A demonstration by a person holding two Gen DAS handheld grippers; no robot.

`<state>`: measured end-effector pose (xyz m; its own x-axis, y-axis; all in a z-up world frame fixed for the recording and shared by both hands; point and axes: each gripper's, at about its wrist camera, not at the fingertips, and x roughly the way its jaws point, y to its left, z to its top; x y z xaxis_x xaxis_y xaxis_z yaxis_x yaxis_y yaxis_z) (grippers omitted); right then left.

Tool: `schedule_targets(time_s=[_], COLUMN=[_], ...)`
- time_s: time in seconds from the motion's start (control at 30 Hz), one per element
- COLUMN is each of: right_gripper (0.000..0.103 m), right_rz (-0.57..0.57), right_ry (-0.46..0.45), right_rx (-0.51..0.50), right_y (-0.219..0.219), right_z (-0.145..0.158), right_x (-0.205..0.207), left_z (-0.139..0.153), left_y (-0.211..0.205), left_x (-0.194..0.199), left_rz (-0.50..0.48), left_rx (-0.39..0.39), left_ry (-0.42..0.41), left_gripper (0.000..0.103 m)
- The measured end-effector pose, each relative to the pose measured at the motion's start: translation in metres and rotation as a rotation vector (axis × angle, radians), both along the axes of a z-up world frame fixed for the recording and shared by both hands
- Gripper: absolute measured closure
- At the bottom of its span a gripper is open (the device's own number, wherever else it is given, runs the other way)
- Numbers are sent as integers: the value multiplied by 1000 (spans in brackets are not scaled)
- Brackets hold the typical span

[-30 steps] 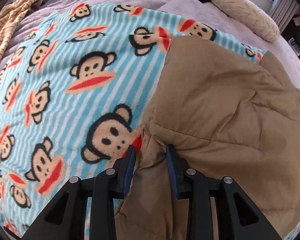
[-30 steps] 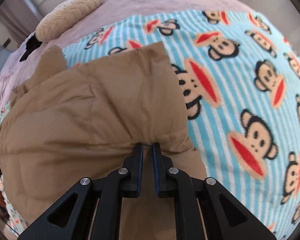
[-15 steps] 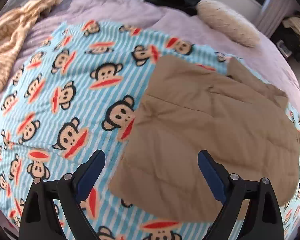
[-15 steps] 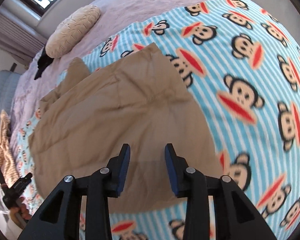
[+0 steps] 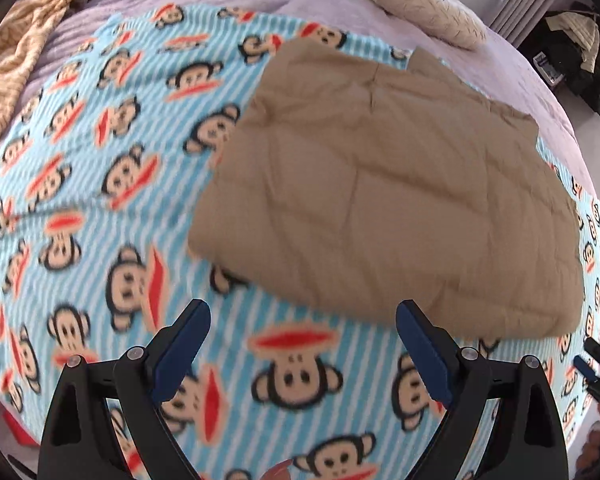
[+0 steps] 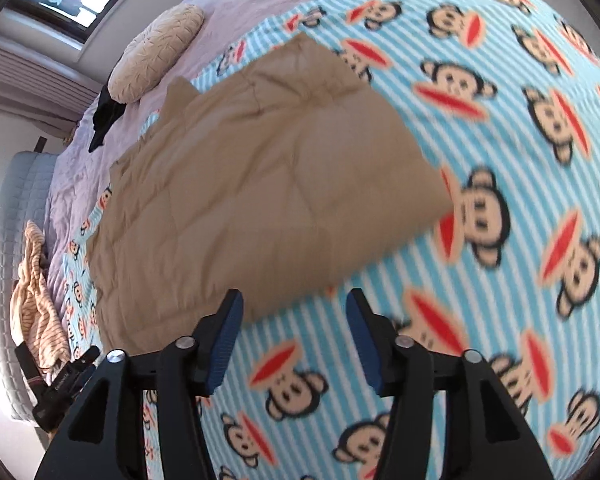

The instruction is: Fold large clothes

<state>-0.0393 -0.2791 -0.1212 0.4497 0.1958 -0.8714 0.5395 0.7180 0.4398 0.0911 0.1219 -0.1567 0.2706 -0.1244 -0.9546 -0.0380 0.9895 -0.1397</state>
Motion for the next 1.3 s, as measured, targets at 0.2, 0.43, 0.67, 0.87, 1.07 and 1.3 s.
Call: schedule_targets(time_s=[0.2, 0.43, 0.67, 0.87, 1.07, 1.3], right_gripper=[22, 9, 0, 0, 0, 0], right_rz=[-42, -82, -103, -97, -120, -144], right_ry=[21, -9, -40, -25, -97, -211], right_rx=[99, 201, 306, 361, 465, 576], right_y=[11, 12, 14, 9, 3, 0], right_z=[-24, -44, -57, -68, -79, -108], right_x=[-16, -19, -4, 10, 13, 34], left_z=[-16, -31, -36, -48, -79, -101], left_y=[6, 5, 11, 31, 55, 54], left_x=[-18, -20, -7, 10, 28, 53], left_rz=[45, 51, 78, 145, 233, 274], left_rx=[-27, -59, -151, -264, -590, -664], left_ry=[53, 79, 73, 91, 109, 45], left_gripper=[8, 8, 8, 8, 8, 8])
